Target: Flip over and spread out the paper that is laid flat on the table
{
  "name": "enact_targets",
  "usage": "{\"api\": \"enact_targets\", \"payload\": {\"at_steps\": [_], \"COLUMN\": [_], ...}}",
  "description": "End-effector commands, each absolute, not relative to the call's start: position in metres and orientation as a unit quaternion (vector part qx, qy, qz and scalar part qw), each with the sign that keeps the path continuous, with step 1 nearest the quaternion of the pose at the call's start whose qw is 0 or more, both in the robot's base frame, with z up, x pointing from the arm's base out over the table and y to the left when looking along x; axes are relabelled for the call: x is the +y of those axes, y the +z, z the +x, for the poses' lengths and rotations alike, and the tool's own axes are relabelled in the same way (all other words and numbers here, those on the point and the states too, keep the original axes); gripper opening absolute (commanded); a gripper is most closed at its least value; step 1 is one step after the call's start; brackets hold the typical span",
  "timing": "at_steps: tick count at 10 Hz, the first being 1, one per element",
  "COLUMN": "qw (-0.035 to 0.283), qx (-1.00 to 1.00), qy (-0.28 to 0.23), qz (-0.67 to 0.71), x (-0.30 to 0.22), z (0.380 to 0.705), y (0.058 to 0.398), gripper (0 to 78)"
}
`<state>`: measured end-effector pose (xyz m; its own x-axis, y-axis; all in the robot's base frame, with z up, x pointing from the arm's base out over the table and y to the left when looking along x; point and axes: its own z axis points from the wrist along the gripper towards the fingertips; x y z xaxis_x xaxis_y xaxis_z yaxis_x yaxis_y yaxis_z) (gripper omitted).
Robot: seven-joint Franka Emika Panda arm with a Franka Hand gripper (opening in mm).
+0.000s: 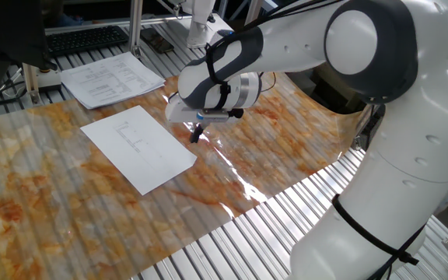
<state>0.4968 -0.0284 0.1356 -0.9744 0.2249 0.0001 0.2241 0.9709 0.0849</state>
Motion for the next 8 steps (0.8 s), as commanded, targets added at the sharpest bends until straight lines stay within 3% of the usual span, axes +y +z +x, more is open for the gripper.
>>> {"api": "enact_targets", "payload": {"at_steps": [1,4,8], "qw": [0.012,0.02,0.003], "qx": [0.996,0.996,0.996], "qy": [0.006,-0.003,-0.003], "qz": [0.09,0.087,0.084], "x": [-0.028,-0.027,-0.027], "z": [0.498,0.496,0.494], "y": [0.132,0.117,0.112], "gripper": [1.2,1.2,1.2]}}
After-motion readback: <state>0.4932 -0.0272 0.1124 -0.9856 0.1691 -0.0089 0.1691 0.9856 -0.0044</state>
